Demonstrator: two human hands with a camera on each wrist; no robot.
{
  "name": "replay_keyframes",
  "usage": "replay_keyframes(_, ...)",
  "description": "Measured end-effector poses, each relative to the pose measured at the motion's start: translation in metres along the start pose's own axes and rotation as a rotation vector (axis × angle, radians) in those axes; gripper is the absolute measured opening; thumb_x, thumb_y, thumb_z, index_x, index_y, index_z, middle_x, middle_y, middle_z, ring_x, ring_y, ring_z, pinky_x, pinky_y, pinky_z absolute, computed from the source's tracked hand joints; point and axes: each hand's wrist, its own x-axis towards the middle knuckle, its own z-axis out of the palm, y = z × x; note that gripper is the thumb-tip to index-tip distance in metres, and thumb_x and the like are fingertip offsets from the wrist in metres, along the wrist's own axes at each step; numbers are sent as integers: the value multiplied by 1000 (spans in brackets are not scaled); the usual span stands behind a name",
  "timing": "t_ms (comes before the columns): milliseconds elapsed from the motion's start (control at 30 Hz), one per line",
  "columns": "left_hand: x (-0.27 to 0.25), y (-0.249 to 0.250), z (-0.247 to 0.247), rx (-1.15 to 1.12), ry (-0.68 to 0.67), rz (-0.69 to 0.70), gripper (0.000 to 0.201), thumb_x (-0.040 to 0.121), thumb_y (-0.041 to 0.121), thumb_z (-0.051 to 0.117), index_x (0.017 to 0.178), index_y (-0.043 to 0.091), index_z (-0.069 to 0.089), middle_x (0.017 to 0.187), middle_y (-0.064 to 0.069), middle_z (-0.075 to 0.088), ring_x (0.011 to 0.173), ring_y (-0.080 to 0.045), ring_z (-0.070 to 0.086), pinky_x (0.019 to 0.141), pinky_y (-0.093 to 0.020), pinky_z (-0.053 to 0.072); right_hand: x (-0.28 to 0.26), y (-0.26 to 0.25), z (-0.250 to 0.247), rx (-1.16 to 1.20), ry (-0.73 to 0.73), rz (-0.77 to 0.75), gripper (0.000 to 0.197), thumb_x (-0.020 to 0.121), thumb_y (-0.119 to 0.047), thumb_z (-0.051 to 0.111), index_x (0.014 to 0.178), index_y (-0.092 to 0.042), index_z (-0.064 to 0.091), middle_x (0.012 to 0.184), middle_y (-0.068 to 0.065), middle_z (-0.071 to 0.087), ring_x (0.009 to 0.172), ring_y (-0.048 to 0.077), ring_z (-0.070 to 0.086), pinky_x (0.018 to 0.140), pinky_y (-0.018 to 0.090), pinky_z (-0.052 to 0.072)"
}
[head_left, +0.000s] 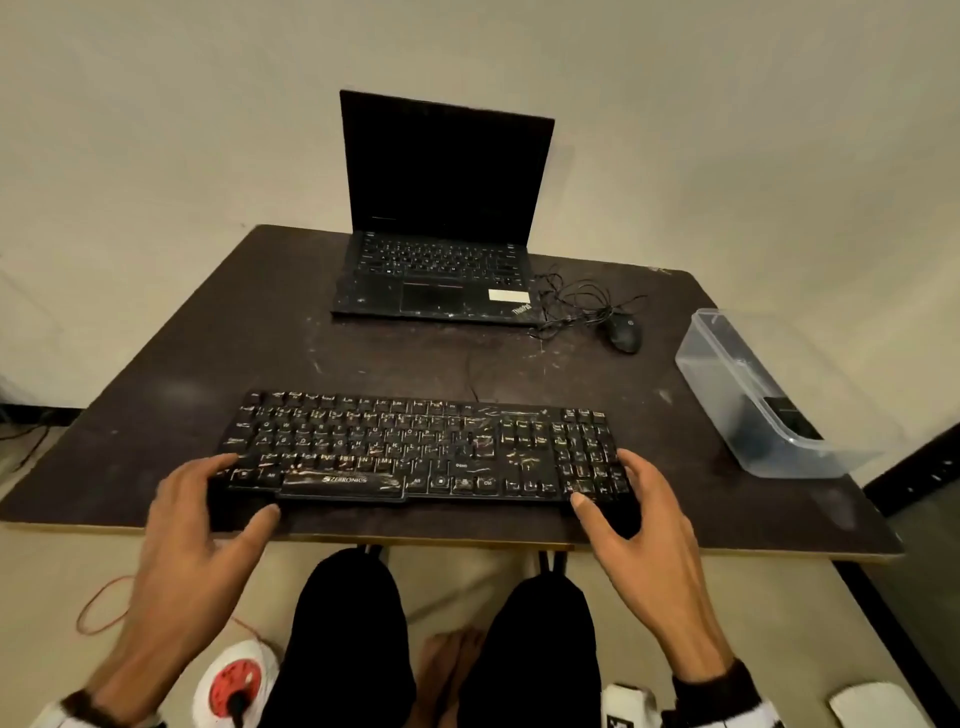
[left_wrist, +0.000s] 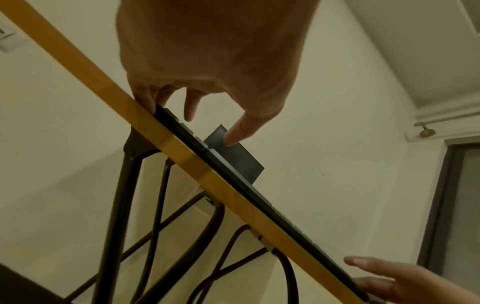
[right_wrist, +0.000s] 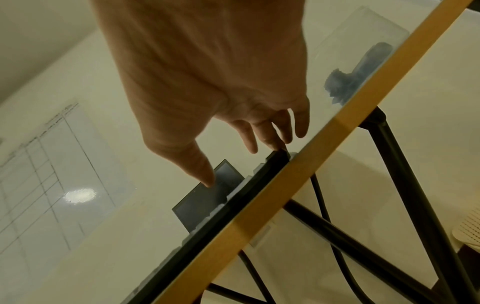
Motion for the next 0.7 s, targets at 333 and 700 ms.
replay_keyframes(333,-15,-5,4,154,102,-7,96,68,61,52,147,8,45,155,-14,37,145,-36,33,120,-56,30,-13,4,27,-29,8,-70,69,94,-48,73,154,-30,46,163,-7,45,161,15,25,126,40,29)
replay_keyframes(700,14,76,98,444,-304,629,116,70,99,44,146,12,54,159,-9,43,152,-33,33,119,-61,27,102,31,-164,-125,504,28,14,94,-18,72,102,-23,82,99,0,82,97,20,77,96,43,61)
